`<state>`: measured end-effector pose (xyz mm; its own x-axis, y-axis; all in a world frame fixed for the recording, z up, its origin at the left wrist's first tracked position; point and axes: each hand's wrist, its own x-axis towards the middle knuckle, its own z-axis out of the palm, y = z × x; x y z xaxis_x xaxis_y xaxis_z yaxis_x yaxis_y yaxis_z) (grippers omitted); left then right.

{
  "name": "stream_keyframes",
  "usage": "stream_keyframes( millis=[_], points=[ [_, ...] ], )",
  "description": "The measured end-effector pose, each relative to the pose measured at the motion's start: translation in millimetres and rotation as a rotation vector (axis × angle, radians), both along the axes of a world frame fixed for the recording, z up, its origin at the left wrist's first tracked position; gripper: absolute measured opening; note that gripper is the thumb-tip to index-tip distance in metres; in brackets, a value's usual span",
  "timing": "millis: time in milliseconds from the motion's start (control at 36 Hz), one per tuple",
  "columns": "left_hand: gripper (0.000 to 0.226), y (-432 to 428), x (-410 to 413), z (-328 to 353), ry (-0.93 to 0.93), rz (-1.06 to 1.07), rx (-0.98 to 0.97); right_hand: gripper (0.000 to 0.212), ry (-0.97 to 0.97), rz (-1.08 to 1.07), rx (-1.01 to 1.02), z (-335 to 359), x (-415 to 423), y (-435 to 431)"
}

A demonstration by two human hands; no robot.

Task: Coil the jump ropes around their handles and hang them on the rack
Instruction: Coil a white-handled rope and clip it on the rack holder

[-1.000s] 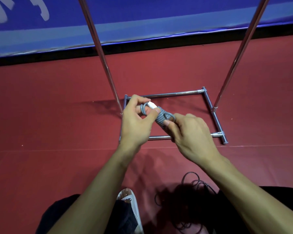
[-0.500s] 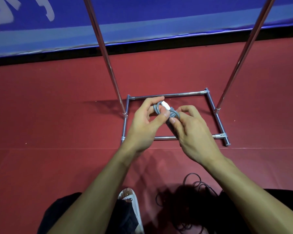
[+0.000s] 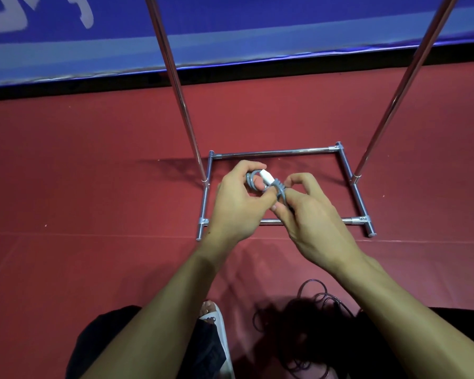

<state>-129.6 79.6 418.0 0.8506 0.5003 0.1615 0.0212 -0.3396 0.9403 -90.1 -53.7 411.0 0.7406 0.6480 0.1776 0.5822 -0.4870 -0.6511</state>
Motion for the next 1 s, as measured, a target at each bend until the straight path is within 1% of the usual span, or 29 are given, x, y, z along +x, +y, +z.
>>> stream_keyframes(
  millis=[56,83,139,167,250,333,389,444,500,528,583,639,722,750,806,861,1000],
  points=[
    [0.028,-1,0,0,0.012,0.008,0.011,0.037,0.019,0.012,-0.011,2,-2,1],
    [0.026,-1,0,0,0.01,0.015,0.015,0.035,0.039,0.02,0.007,2,-2,1],
    [0.025,-1,0,2,0.003,0.031,0.026,0.016,0.089,0.041,0.044,-3,1,1],
    [0.026,0,-1,2,0.004,0.035,0.035,0.013,0.101,0.045,0.057,-5,2,1],
    [0.027,3,-2,3,0.004,0.03,0.073,0.03,0.159,0.031,0.153,-7,6,0],
    [0.025,3,-3,4,-0.023,0.047,0.078,0.039,0.226,0.006,0.239,-5,8,-3],
    [0.024,0,-4,6,-0.034,0.048,0.078,0.04,0.255,-0.014,0.279,-4,10,-4],
    [0.022,-1,-5,7,-0.04,0.044,0.069,0.039,0.359,-0.089,0.394,-4,11,-5],
    [0.02,0,-6,8,-0.054,0.031,0.032,0.045,0.459,-0.167,0.508,-5,12,-5],
    [0.02,0,-6,8,-0.064,0.022,0.01,0.045,0.488,-0.179,0.547,-5,12,-5],
    [0.025,0,-7,9,-0.077,0.001,-0.02,0.037,0.527,-0.148,0.591,-2,12,-5],
    [0.026,-2,-8,11,-0.087,-0.038,-0.031,0.039,0.593,-0.095,0.604,0,13,-3],
    [0.029,-4,-9,14,-0.105,-0.09,-0.071,0.047,0.676,0.04,0.536,0,17,-4],
    [0.03,-3,-9,14,-0.108,-0.103,-0.071,0.044,0.664,0.095,0.512,-1,18,-4],
    [0.032,-1,-10,13,-0.101,-0.127,-0.031,0.031,0.614,0.161,0.477,-1,18,-3],
    [0.033,0,-10,13,-0.101,-0.137,-0.006,0.025,0.605,0.169,0.478,-2,16,-2],
    [0.031,-1,-10,13,-0.112,-0.123,-0.106,0.03,0.673,0.19,0.535,0,14,0]
  ],
)
